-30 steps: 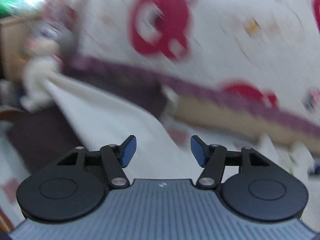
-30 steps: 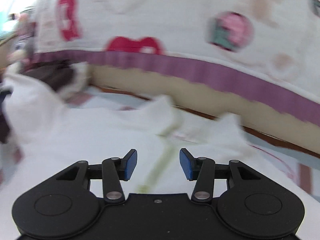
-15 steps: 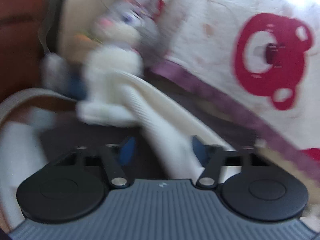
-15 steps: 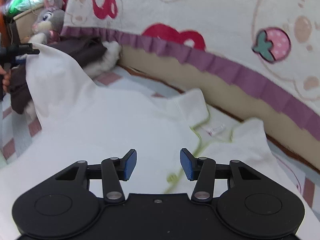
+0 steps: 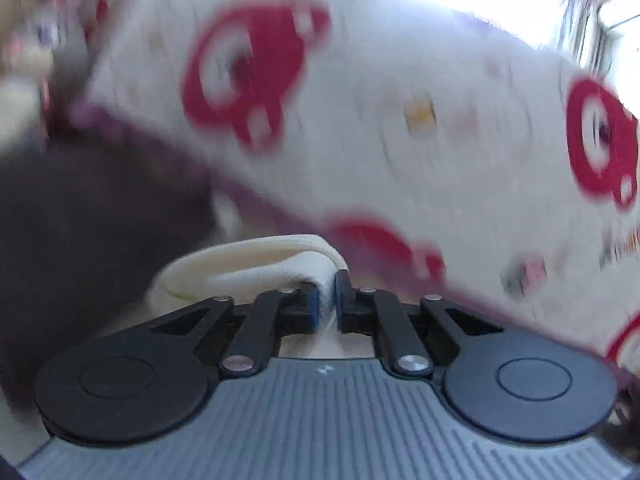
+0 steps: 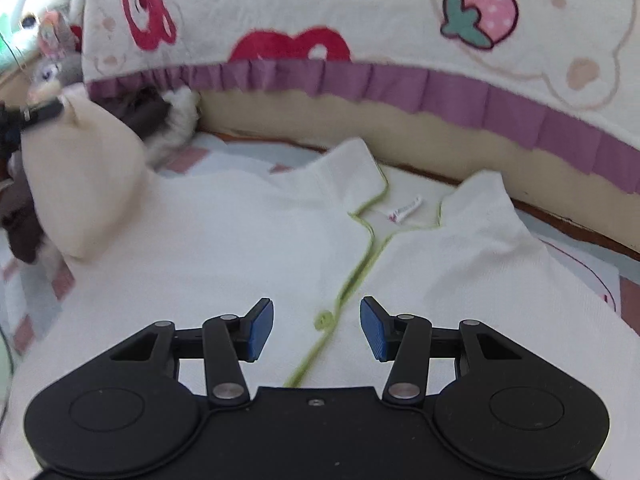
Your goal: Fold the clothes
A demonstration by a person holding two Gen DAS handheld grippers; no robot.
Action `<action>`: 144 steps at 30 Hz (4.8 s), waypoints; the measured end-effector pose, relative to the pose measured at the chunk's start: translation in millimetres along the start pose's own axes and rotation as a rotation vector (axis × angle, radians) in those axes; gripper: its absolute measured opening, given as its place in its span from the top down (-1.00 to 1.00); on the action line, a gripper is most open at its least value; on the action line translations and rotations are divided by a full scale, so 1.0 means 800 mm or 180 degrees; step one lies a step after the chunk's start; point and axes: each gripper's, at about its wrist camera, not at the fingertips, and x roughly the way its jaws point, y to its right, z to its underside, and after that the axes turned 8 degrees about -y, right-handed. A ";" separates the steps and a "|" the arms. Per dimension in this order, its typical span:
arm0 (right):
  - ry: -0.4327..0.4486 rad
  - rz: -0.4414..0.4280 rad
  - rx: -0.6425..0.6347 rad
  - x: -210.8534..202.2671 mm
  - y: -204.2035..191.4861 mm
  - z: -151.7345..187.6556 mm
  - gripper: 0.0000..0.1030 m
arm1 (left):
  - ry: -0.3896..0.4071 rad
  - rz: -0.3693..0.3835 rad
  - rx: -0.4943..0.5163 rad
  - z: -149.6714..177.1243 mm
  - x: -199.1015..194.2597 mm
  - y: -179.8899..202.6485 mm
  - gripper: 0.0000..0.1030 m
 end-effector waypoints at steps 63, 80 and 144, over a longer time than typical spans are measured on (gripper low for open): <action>0.0176 0.0035 0.2869 -0.011 0.132 0.002 -0.31 | -0.0804 -0.0569 -0.0203 0.040 0.043 -0.081 -0.09; 0.0128 0.0425 0.2140 0.061 0.111 -0.009 0.97 | -0.0979 -0.0402 0.0335 0.067 0.071 -0.044 -0.04; 0.0625 0.0540 0.1036 -0.046 0.180 0.045 0.69 | -0.0146 -0.0981 0.1374 0.002 0.125 0.006 -0.04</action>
